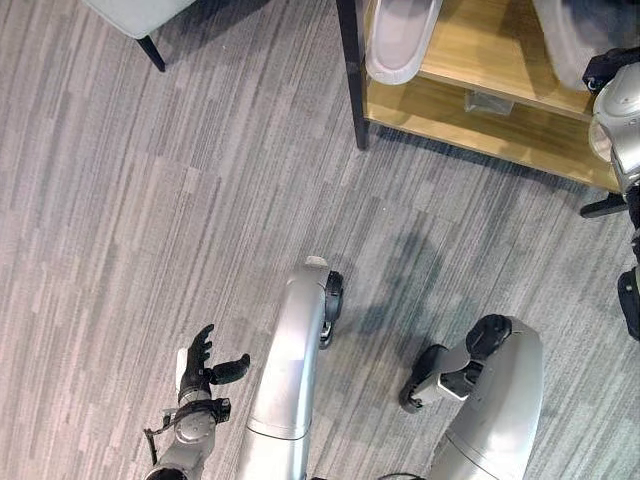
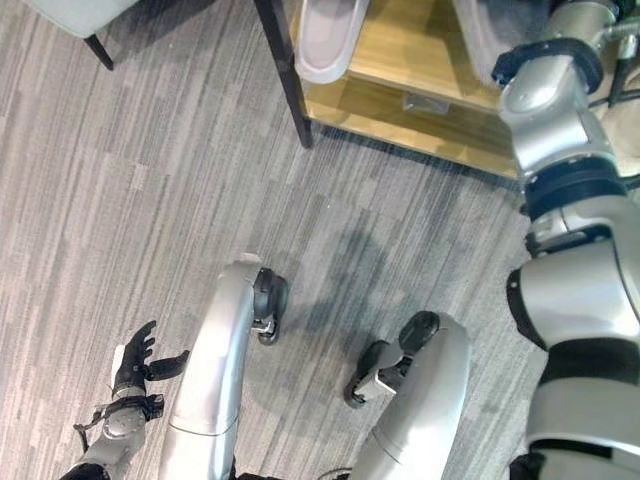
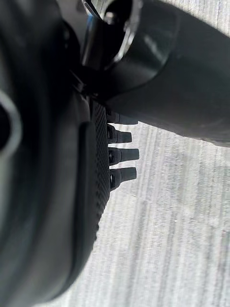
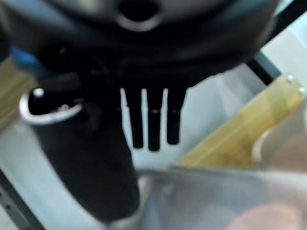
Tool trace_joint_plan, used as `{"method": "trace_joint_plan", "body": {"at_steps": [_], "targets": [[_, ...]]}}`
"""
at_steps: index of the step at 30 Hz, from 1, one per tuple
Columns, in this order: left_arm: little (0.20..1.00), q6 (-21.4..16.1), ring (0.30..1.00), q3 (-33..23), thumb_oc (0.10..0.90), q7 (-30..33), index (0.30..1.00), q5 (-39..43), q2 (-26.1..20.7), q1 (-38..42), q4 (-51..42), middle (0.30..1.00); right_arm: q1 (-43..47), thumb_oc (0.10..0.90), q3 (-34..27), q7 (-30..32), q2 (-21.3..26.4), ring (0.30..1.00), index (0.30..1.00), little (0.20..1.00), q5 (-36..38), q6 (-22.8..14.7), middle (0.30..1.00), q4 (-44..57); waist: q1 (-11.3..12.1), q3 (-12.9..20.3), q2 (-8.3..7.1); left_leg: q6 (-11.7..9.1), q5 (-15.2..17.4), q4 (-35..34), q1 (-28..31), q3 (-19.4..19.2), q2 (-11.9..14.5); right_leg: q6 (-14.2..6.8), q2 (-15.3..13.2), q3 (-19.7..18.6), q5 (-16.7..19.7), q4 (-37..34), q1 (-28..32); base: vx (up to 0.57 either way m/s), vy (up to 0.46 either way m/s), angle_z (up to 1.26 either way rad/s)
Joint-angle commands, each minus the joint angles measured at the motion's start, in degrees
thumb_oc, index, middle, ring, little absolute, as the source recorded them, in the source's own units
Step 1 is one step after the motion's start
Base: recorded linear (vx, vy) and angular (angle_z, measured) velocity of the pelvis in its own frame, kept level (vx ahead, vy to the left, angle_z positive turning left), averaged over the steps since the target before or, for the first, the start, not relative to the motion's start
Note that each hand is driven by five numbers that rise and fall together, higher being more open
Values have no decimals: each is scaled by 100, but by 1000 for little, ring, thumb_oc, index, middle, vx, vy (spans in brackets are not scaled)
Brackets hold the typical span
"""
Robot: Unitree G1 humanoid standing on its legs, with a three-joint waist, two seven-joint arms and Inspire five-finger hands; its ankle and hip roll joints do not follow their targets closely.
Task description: Arrange the slippers neatly on the shoe rack.
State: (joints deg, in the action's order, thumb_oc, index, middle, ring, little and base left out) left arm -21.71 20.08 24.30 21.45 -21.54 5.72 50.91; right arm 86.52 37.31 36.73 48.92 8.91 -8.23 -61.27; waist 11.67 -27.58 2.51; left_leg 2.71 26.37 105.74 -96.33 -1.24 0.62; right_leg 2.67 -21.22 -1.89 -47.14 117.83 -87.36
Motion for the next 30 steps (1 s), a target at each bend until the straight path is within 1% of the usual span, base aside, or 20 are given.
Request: {"method": "trace_joint_plan", "body": {"at_steps": [1, 5, 6, 7, 8, 12, 16, 17, 19, 20, 21, 24, 25, 26, 27, 28, 29, 30], "targets": [[900, -191, 900, -142, 800, 99, 900, 186, -263, -224, 179, 900, 998, 800, 223, 136, 137, 900, 900, 900, 230, -614, 900, 262, 205, 183, -126, -197, 1218, 348, 637, 701, 229, 218, 138, -477, 716, -511, -259, 0, 0, 0], [900, -181, 900, -109, 800, 138, 900, 304, -226, -110, 341, 900, 949, 800, 69, -79, -103, 900, 900, 900, 945, -798, 900, 121, 182, 140, -141, -195, 1270, 478, 637, 744, 248, 232, 170, -511, 690, -395, -259, 0, 0, 0], [900, -182, 900, -109, 800, 137, 900, 305, -227, -109, 342, 900, 950, 800, 69, -81, -102, 900, 900, 900, 948, -800, 900, 118, 183, 140, -142, -195, 1272, 480, 637, 744, 249, 232, 171, -512, 689, -394, -259, 0, 0, 0], [900, -148, 900, -127, 800, 141, 900, 398, -206, -42, 411, 900, 949, 800, 13, -145, -198, 900, 900, 900, 1291, -919, 900, 171, 164, 123, -158, -203, 1287, 533, 637, 753, 274, 226, 176, -524, 677, -339, -259, 0, 0, 0], [900, -143, 900, -140, 800, 146, 900, 432, -202, -3, 445, 900, 922, 800, 6, -196, -216, 900, 900, 900, 1391, -932, 900, 220, 149, 118, -168, -209, 1305, 578, 637, 766, 278, 226, 181, -543, 674, -302, -259, 12, 6, -7], [900, -119, 900, -230, 800, 126, 900, 521, -239, 65, 381, 900, 745, 800, -66, -218, -212, 900, 900, 900, 1497, -1018, 900, 939, 60, 77, -202, -223, 1405, 782, 637, 779, 332, 249, 204, -599, 587, -100, -259, 12, 1, -8], [900, -100, 900, -311, 800, 149, 900, 562, -221, 156, 294, 900, 452, 800, -376, -74, -226, 900, 900, 900, 1505, -1154, 900, 1513, -12, 92, -172, -217, 1403, 803, 637, 786, 361, 248, 215, -574, 575, -94, -259, -18, 7, -7], [900, -100, 900, -342, 800, 159, 900, 555, -228, 158, 233, 900, 330, 800, -476, -19, -210, 900, 900, 900, 1466, -1168, 900, 1780, -31, 95, -164, -219, 1397, 803, 637, 792, 366, 240, 225, -577, 577, -92, -259, 0, 0, 0], [900, -88, 900, -467, 800, 183, 900, 538, -223, 85, 5, 900, -178, 800, -912, 122, -206, 900, 900, 900, 1267, -1238, 900, 2523, -94, 109, -155, -223, 1412, 842, 637, 799, 356, 239, 246, -588, 548, -56, -259, 0, 0, 0], [900, -86, 900, -552, 800, 203, 900, 565, -232, 57, -70, 900, -406, 800, -1158, 238, -221, 900, 900, 900, 1092, -1208, 900, 2792, -120, 124, -158, -222, 1424, 905, 637, 807, 336, 232, 256, -593, 525, 6, -259, 0, 0, 0], [900, -97, 900, -639, 800, 234, 900, 586, -230, 91, -76, 900, -569, 800, -1302, 295, -299, 900, 900, 900, 968, -1191, 900, 2973, -137, 128, -150, -226, 1436, 969, 637, 820, 341, 221, 272, -601, 513, 65, -259, 7, 0, -5], [900, -87, 900, -939, 800, 356, 900, 703, -163, 147, -211, 900, -1352, 800, -1944, 463, -580, 900, 900, 900, 402, -1041, 900, 3927, -229, 88, -144, -221, 1521, 1287, 637, 864, 313, 186, 314, -670, 431, 365, -259, 13, -14, -5], [900, -93, 900, -1014, 800, 394, 900, 736, -140, 170, -261, 900, -1555, 800, -2108, 479, -663, 900, 900, 900, 286, -1020, 900, 4094, -258, 77, -124, -224, 1545, 1379, 637, 899, 296, 173, 324, -684, 409, 442, -259, -2, -11, -5], [900, -109, 900, -1068, 800, 433, 900, 751, -142, 223, -318, 900, -1750, 800, -2212, 462, -781, 900, 900, 900, 124, -917, 900, 4166, -286, 75, -106, -224, 1571, 1491, 637, 942, 285, 154, 331, -715, 392, 532, -259, -6, 0, -6], [900, -108, 900, -1067, 800, 434, 900, 750, -147, 221, -320, 900, -1764, 800, -2224, 463, -784, 900, 900, 900, 116, -908, 900, 4182, -287, 69, -109, -224, 1570, 1498, 637, 942, 280, 155, 327, -718, 390, 541, -259, -24, 18, -16], [900, -149, 900, -1118, 800, 530, 900, 681, -211, 326, -529, 900, -1847, 800, -2213, 452, -1002, 900, 900, 900, -195, -709, 900, 4083, -296, 41, -70, -230, 1610, 1794, 637, 1005, 260, 139, 323, -730, 373, 740, -259, -23, 10, -15], [900, -147, 900, -1125, 800, 533, 900, 679, -211, 324, -533, 900, -1838, 800, -2208, 455, -1008, 900, 900, 900, -198, -710, 900, 4077, -297, 34, -70, -232, 1619, 1808, 637, 1010, 263, 136, 328, -731, 368, 751, -259, -40, 18, -15], [900, -170, 900, -1120, 800, 572, 900, 663, -246, 386, -594, 900, -1845, 800, -2175, 444, -1118, 900, 900, 900, -221, -660, 900, 3956, -308, 27, -49, -233, 1636, 1909, 637, 1037, 263, 110, 337, -734, 370, 831, -259, -18, 20, -7]]}}
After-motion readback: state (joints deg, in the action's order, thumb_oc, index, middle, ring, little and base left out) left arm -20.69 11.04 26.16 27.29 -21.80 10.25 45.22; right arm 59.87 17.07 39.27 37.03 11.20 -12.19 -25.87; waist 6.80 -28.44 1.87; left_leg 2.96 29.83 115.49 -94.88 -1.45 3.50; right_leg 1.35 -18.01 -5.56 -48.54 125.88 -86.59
